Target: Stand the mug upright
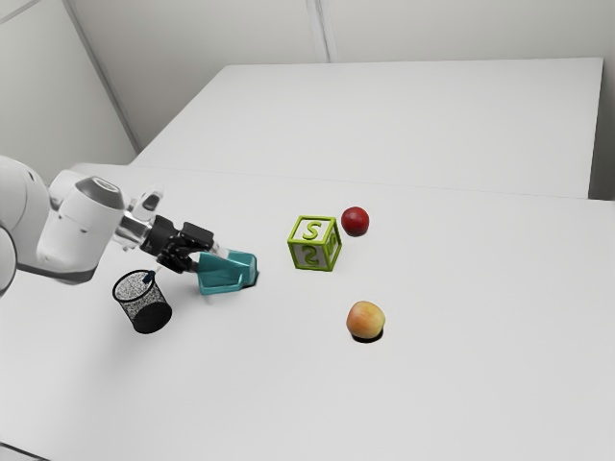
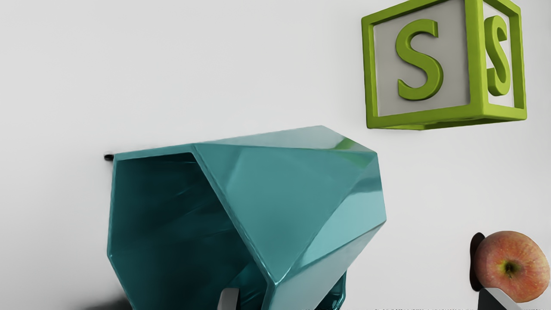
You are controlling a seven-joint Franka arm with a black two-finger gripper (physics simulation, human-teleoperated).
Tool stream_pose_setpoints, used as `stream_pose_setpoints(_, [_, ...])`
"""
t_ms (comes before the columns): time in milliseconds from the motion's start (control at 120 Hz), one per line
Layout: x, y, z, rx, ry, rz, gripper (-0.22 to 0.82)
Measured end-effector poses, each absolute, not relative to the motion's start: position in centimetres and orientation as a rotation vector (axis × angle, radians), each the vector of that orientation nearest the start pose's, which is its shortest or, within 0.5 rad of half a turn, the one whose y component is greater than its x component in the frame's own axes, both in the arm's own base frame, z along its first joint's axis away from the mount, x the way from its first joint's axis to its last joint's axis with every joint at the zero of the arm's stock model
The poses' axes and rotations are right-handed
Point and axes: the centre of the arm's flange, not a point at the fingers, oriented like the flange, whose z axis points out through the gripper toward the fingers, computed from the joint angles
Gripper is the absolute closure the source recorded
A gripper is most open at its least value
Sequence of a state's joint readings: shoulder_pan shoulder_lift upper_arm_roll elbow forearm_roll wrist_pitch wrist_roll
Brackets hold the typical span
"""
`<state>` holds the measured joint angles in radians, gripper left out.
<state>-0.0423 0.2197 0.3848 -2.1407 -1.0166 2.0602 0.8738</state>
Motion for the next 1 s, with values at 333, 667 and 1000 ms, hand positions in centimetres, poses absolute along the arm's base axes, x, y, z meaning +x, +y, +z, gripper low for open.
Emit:
stream_pose_setpoints(333, [52.7,13.9,30.0,2.341,0.090,0.295,0.19])
stream_pose_setpoints(667, [52.8,13.8,31.0,2.338,0.045,0.336,0.64])
stream_pose_setpoints(1000, [53.3,13.3,32.6,2.380,-0.020,0.394,0.77])
